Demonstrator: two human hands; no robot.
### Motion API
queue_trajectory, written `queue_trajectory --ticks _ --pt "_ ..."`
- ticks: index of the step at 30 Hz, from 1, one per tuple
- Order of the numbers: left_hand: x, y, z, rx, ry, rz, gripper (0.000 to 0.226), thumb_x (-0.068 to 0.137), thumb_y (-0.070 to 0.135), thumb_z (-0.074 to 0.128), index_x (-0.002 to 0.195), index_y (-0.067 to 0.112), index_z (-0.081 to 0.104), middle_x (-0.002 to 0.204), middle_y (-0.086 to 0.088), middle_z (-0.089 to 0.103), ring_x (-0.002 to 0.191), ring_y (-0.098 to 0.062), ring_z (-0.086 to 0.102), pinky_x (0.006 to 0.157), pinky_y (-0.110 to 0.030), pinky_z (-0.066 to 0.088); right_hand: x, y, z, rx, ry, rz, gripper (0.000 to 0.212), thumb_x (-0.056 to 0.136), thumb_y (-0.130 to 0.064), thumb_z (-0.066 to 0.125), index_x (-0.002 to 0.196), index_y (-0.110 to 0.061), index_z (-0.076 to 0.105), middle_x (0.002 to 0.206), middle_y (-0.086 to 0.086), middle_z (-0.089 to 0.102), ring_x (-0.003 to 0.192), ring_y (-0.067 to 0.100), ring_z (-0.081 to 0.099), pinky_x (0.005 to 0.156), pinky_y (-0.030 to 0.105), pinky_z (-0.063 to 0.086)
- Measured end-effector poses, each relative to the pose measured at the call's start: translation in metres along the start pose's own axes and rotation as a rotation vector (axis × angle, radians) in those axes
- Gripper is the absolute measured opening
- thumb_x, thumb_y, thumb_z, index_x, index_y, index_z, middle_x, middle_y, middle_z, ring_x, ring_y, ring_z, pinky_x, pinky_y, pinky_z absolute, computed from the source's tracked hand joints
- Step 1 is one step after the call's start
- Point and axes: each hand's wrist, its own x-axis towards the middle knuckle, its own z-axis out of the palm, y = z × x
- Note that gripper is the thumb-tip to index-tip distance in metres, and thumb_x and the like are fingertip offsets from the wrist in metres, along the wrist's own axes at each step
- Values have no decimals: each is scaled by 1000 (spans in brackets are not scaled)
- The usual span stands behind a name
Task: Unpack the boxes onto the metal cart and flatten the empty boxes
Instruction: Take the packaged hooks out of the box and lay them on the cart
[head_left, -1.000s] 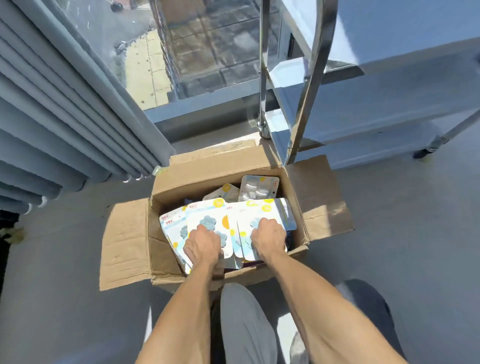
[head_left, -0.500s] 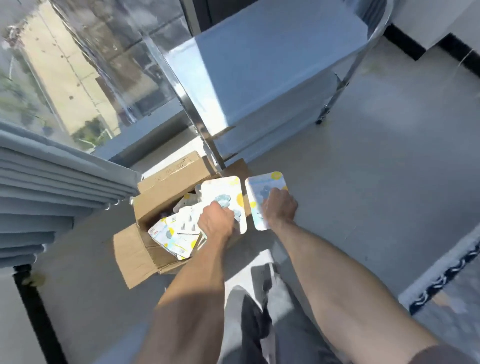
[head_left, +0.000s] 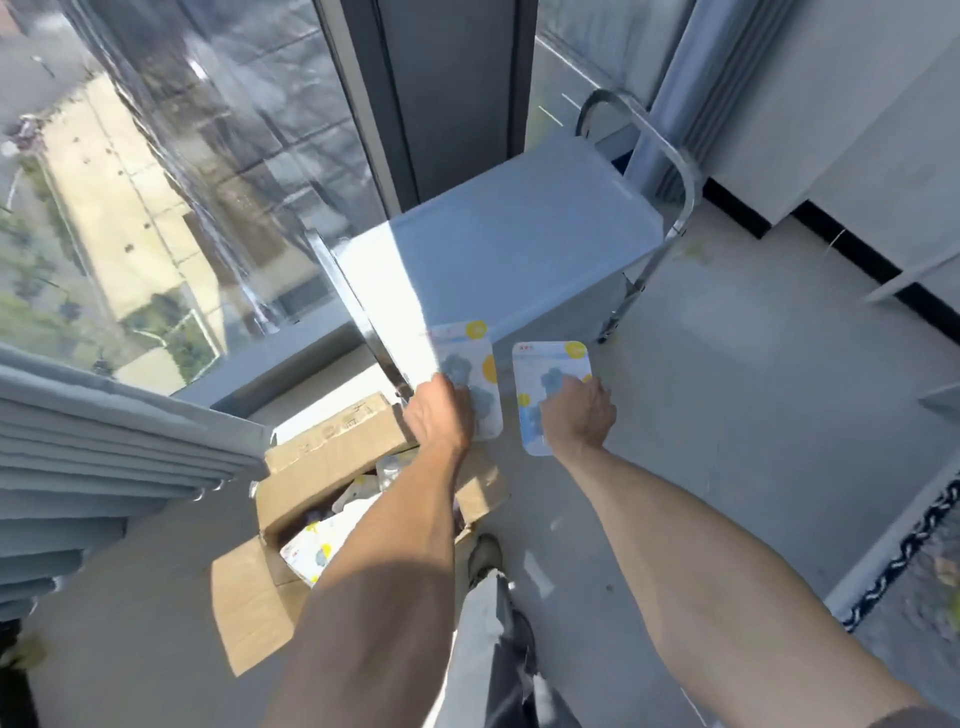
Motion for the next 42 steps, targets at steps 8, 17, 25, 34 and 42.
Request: queue_trajectory --ticks 8,17,25,34,42 --pt "111 22 -37 -22 8 -38 28 94 27 55 102 3 67 106 -22 68 101 -40 65 78 -38 51 86 -97 -30 -10 71 -75 25 90 -18 55 111 -10 66 124 11 46 118 30 45 84 38 45" --pt "249 41 -12 -95 -77 -307 32 91 27 61 106 -1 66 111 -24 66 104 -41 63 82 -38 50 227 -192 2 -74 -87 -247 27 94 -22 49 114 -10 63 117 11 59 107 31 59 85 36 44" --pt "380 48 10 -106 -29 -504 27 93 20 55 108 0 66 111 -24 66 106 -41 62 84 -39 49 331 -280 60 -211 -235 -439 30 93 -20 49 119 -12 62 119 10 57 108 28 60 85 34 45" --pt "446 35 26 -58 -72 -589 25 92 16 53 106 0 67 107 -23 67 102 -41 63 83 -39 50 380 -339 99 -281 -310 -501 28 95 -23 50 118 -11 61 118 9 56 106 27 60 80 33 45" --pt "445 33 35 -68 -98 -652 21 88 16 52 100 3 65 101 -20 66 94 -38 63 78 -38 49 383 -336 107 -319 -346 -529 28 98 -28 51 119 -12 59 118 10 56 105 27 59 81 35 46"
